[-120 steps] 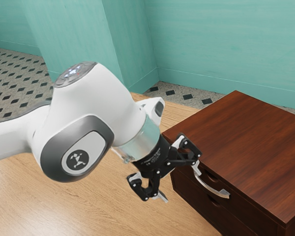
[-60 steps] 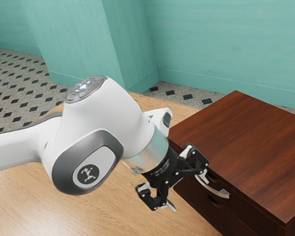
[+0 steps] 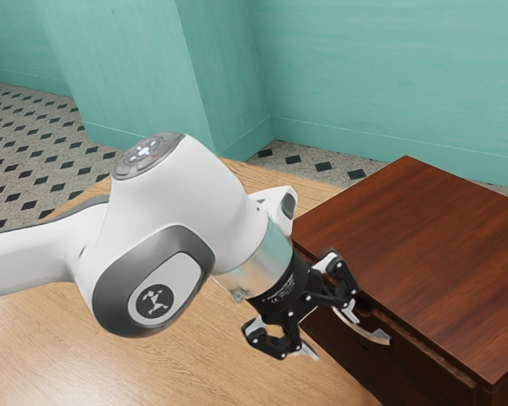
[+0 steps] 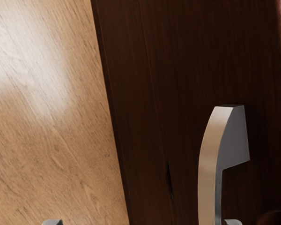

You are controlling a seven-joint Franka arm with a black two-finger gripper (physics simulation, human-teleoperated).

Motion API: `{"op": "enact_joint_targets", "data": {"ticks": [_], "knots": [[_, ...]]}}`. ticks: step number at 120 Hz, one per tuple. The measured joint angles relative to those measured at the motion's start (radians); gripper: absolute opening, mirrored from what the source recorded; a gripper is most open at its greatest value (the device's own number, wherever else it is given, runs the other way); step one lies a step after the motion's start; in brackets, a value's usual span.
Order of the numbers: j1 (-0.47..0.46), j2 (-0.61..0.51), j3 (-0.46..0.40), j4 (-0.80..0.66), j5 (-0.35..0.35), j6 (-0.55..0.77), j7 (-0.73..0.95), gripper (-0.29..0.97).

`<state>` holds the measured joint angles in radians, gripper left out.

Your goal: Pull the drawer handle with one arm to open the drawer

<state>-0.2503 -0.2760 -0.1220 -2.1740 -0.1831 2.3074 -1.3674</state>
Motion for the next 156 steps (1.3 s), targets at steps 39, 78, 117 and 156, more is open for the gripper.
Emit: {"op": "enact_joint_targets", "data": {"ticks": [39,78,117,156], "knots": [[0.001,-0.019,-0.002,-0.001,0.001,-0.006,-0.001,0.06],[-0.002,-0.068,-0.002,-0.046,0.004,-0.013,-0.001,-0.08],[-0.027,-0.156,-0.004,-0.127,0.005,-0.016,-0.008,-0.11],[-0.041,-0.229,0.007,-0.196,0.007,-0.017,-0.015,-0.11]]}}
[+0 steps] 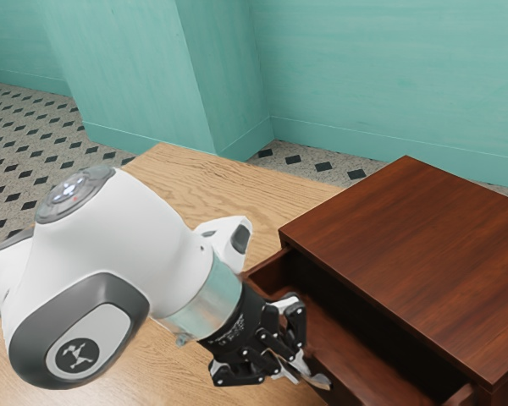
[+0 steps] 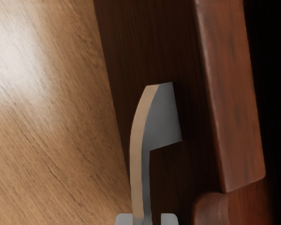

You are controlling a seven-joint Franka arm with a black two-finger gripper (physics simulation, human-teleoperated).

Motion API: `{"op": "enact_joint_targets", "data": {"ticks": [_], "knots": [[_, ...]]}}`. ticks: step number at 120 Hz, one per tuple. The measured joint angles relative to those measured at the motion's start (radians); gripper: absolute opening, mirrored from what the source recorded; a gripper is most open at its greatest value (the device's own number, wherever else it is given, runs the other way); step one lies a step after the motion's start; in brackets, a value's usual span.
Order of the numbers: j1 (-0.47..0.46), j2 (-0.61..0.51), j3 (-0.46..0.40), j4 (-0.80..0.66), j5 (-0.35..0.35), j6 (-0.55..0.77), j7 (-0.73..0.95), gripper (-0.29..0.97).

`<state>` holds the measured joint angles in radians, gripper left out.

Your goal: Pull the drawer handle with one arm to open the drawer

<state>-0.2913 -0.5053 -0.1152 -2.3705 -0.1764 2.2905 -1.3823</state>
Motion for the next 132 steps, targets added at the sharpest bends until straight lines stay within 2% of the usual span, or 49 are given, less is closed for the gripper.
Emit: {"op": "enact_joint_targets", "data": {"ticks": [132], "knots": [[-0.015,-0.219,0.002,-0.169,-0.004,-0.001,-0.02,-0.11]]}}
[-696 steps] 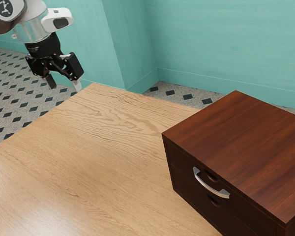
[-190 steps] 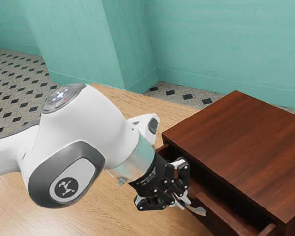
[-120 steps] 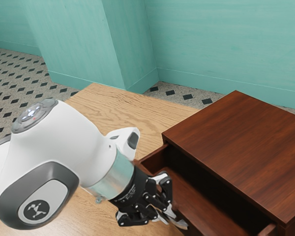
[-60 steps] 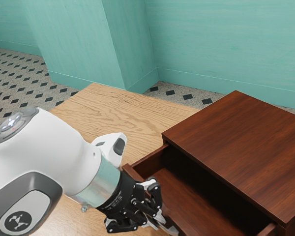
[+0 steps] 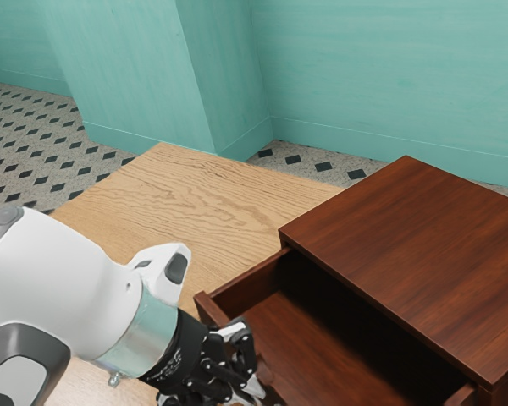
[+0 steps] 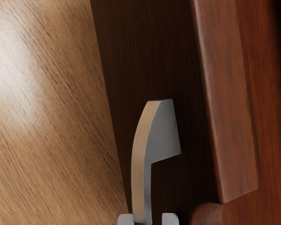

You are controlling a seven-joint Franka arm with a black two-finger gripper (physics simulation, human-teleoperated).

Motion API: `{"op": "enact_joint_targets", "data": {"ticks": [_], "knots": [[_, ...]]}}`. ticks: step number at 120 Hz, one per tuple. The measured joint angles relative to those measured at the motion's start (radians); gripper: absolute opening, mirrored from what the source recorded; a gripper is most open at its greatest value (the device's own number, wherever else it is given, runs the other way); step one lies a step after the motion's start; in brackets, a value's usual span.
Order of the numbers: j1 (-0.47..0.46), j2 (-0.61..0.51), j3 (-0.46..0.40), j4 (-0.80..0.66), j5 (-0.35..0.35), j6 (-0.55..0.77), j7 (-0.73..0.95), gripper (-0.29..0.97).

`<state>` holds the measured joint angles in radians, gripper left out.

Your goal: Pull the drawer handle with one arm to open the drawer

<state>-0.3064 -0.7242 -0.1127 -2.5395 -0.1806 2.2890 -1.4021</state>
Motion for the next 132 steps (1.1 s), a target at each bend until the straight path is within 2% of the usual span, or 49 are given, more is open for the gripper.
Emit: {"op": "enact_joint_targets", "data": {"ticks": [132], "knots": [[-0.03,-0.156,-0.007,-0.094,0.0,-0.021,-0.042,-0.11]]}}
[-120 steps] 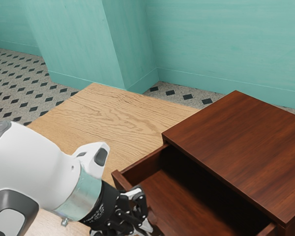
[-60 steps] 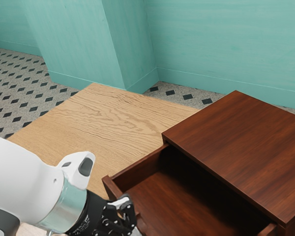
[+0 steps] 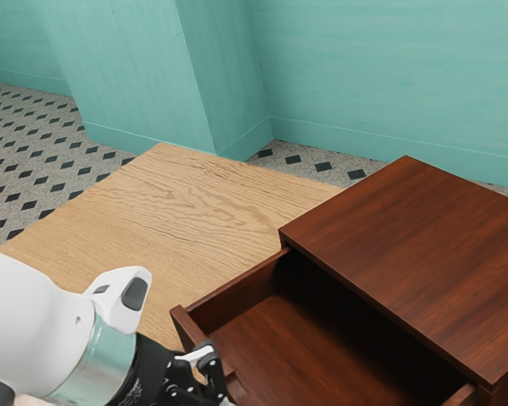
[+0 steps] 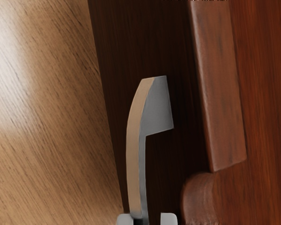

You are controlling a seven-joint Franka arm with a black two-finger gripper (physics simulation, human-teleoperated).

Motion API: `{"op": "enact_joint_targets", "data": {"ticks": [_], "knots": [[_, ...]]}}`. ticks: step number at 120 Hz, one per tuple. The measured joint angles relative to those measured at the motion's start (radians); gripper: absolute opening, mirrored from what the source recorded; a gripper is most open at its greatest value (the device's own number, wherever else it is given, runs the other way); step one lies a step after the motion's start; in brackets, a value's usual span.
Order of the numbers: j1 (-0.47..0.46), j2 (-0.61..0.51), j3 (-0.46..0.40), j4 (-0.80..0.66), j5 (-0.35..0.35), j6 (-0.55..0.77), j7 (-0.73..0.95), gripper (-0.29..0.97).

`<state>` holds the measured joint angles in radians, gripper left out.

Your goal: Pull the drawer handle with one arm to open the drawer

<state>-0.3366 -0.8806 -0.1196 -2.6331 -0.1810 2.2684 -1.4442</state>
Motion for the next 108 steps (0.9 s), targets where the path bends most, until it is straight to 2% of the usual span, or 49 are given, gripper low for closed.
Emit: {"op": "enact_joint_targets", "data": {"ticks": [18,53,62,70,80,87,108], "knots": [[-0.001,-0.016,0.0,-0.008,0.0,-0.002,-0.004,-0.09],[-0.013,-0.09,-0.001,-0.013,-0.001,-0.041,-0.014,0.26],[-0.011,-0.081,0.009,0.057,-0.001,-0.096,-0.016,0.37],[-0.005,0.028,0.059,0.226,0.002,-0.187,-0.017,0.45],[0.003,0.233,0.139,0.489,0.005,-0.336,-0.019,0.51],[0.016,0.352,0.166,0.637,0.013,-0.446,-0.02,0.55],[0.025,0.495,0.179,0.803,0.053,-0.657,-0.022,0.61]]}}
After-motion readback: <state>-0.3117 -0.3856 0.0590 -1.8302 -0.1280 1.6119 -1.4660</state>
